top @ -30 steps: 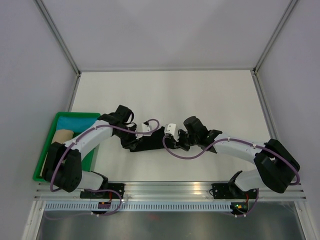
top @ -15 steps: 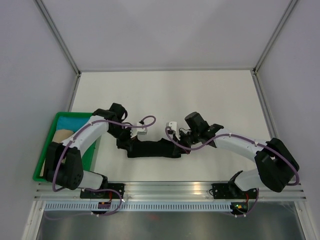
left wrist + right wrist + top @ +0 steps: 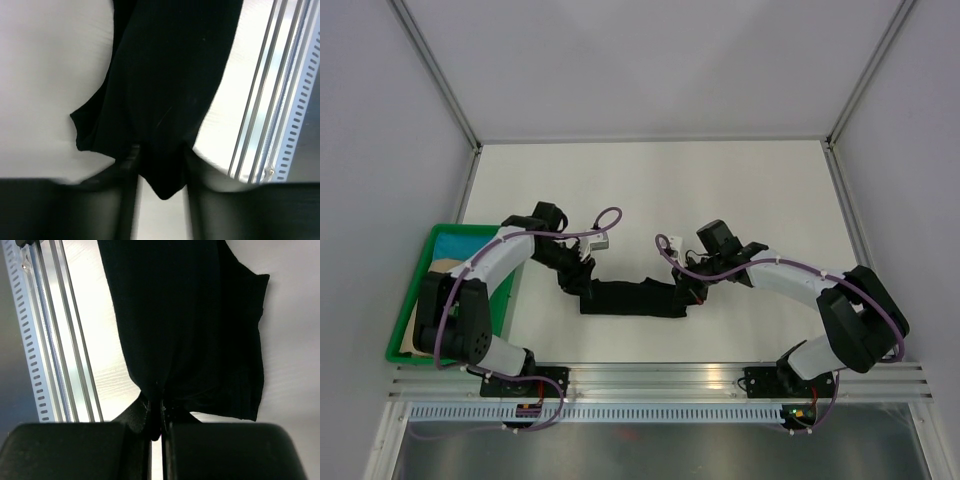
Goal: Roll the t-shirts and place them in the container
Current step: Roll the tshirt
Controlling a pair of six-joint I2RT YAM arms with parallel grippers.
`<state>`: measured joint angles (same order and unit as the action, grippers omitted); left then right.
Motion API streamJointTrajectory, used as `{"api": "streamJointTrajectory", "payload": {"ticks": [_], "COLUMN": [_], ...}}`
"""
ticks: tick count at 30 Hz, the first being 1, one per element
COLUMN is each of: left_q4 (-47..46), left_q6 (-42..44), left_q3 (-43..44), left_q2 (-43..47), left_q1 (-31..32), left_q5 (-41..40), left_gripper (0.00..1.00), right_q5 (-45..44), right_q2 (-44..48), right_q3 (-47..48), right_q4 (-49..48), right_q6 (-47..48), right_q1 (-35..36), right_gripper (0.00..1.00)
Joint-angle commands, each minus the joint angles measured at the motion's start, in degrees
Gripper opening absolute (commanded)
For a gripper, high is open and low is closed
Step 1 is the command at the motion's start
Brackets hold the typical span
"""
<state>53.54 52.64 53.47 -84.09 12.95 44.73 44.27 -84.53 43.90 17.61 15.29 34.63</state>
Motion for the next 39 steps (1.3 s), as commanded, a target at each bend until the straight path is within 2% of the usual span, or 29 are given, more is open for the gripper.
{"api": "streamJointTrajectory", "payload": {"ticks": [1, 4, 5, 7, 8, 9, 13, 14, 15, 16, 17, 22, 23, 25, 26, 28, 30, 31, 34, 37, 39], "left_q4": [-2.9, -3.7, -3.8, -3.8, -3.8, -3.8, -3.7, -3.8, -3.7, -3.7, -3.7, -3.4, -3.4, -3.2, -3.2, -3.1, -3.1, -3.1, -3.0, -3.0, -2.9], "left_q6": [-3.4, -4.9, -4.9, -4.9, -4.9, -4.9, -4.7, -4.8, -4.8, -4.8, -5.0, -5.2, -5.2, -5.5, -5.5, -5.5, -5.4, -5.4, -5.4, -5.6, -5.7], "left_q3": [0.4, 1.2, 1.3, 1.5, 1.6, 1.7, 2.0, 2.1, 2.2, 2.4, 2.5, 3.2, 3.4, 3.5, 3.5, 3.2, 3.0, 3.0, 3.1, 3.3, 3.3], "left_q2": [-1.7, -2.9, -3.1, -3.5, -3.7, -3.9, -4.3, -4.3, -4.4, -4.5, -4.7, -5.0, -5.1, -5.1, -5.1, -5.0, -4.9, -4.9, -5.1, -5.1, -5.0], "left_q1": [0.0, -0.1, -0.2, -0.2, -0.2, -0.2, -0.3, -0.3, -0.3, -0.3, -0.3, -0.3, -0.3, -0.3, -0.3, -0.3, -0.3, -0.3, -0.3, -0.3, -0.3], "left_q5": [6.4, 3.9, 3.4, 2.6, 2.3, 2.2, 1.5, 1.5, 1.6, 1.6, 1.5, 1.7, 1.6, 1.6, 1.6, 1.6, 1.6, 1.6, 1.6, 1.4, 1.3], "left_gripper": [0.33, 0.03, 0.02, 0.02, 0.02, 0.02, 0.02, 0.02, 0.02, 0.02, 0.02, 0.02, 0.02, 0.02, 0.02, 0.02, 0.02, 0.02, 0.02, 0.02, 0.02], "right_q5": [1.0, -1.6, -2.6, -4.3, -6.9, -8.0, -13.6, -16.0, -17.9, -19.9, -22.1, -21.1, -18.3, -16.3, -17.5, -18.2, -18.2, -18.2, -21.1, -22.9, -21.3], "right_q2": [0.4, 1.1, 2.4, 4.5, 7.2, 8.7, 15.7, 17.7, 18.5, 19.4, 20.3, 18.7, 17.1, 16.1, 16.9, 20.4, 26.6, 29.2, 30.2, 27.2, 25.1], "right_q3": [0.7, 0.8, 0.7, 0.8, 1.2, 1.4, 2.6, 2.7, 2.2, 1.5, 0.5, 0.0, 0.1, 1.0, 0.1, -4.0, -11.2, -14.7, -18.3, -20.4, -22.2], "right_q4": [-1.9, -2.0, -1.7, -0.9, -0.6, -0.6, -2.2, -5.4, -8.5, -11.9, -16.8, -20.2, -19.5, -17.8, -16.3, -18.8, -22.4, -23.4, -25.3, -27.4, -34.2], "right_q6": [-1.4, -1.8, -1.2, -0.3, -0.1, 0.5, 2.7, 2.4, 0.8, -6.3, -9.2, -14.9, -14.8, -18.1, -19.6, -23.2, -27.1, -28.9, -33.3, -35.1, -37.8], "right_q1": [-0.1, -0.1, -0.1, -0.1, -0.1, -0.1, -0.1, -0.1, -0.1, -0.1, -0.1, -0.2, -0.2, -0.3, -0.2, 0.0, 0.3, 0.4, 1.8, 3.9, 4.3], "right_gripper": [0.05, 0.25, 0.34, 0.46, 0.91, 0.98, 0.98, 0.98, 0.98, 0.98, 0.98, 0.98, 0.94, 0.69, 0.69, 0.75, 0.95, 0.98, 0.98, 0.97, 0.93]}}
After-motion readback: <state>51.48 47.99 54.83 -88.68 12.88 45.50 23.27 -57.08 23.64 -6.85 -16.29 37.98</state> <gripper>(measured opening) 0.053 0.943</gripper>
